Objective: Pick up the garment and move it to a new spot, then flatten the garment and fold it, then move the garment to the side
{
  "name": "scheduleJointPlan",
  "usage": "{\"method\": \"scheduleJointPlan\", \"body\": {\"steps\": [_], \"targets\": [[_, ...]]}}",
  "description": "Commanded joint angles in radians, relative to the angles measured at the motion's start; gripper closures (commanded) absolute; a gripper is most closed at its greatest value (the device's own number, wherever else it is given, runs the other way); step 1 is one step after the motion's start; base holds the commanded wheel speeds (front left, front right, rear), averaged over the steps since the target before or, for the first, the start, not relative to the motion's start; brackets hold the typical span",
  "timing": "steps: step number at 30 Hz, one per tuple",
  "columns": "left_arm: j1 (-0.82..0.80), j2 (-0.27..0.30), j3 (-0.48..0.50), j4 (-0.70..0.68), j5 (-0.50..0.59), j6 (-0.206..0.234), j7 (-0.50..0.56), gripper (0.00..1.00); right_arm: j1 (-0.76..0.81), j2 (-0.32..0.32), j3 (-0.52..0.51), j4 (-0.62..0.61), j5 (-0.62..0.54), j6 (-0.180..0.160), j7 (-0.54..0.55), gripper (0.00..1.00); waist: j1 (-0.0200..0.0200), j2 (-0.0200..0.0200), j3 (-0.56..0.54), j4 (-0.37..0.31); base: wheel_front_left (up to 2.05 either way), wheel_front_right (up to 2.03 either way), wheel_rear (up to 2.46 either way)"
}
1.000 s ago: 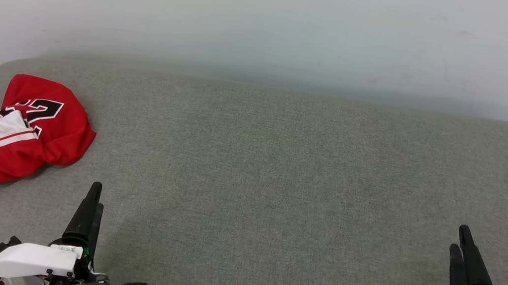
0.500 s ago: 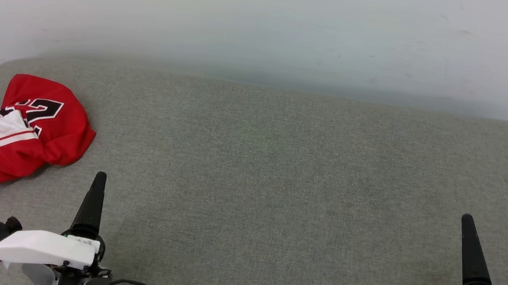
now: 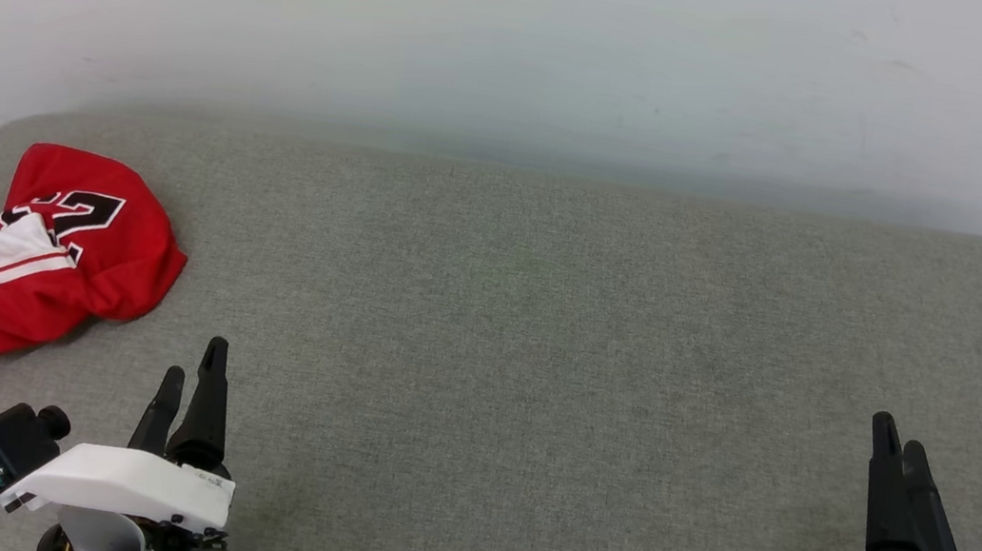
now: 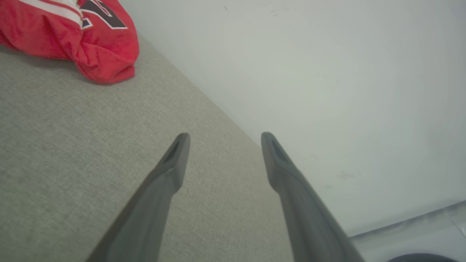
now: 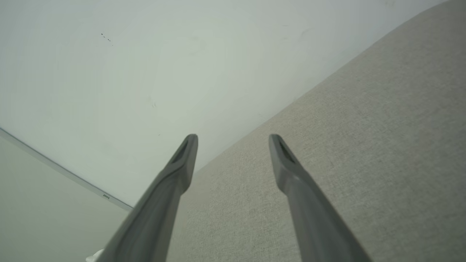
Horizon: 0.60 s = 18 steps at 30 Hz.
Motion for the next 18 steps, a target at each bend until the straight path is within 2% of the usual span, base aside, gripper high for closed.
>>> {"method": "scheduleJointPlan", "body": {"steps": [1, 18], "targets": [[-0.006, 0.003, -0.002, -0.019, 0.031, 0.004, -0.012, 0.00, -0.002, 0.000, 0.003, -0.022, -0.035, 0.000, -0.010, 0.00, 0.0000, 0.0000, 0.000, 0.000, 0.00, 0.00, 0.00], [0.006, 0.004, -0.036, -0.028, 0.285, 0.041, -0.063, 0.00, 0.021, 0.000, 0.024, -0.039, -0.297, 0.000, -0.062, 0.00, 0.0000, 0.0000, -0.002, 0.005, 0.00, 0.00, 0.00]]}}
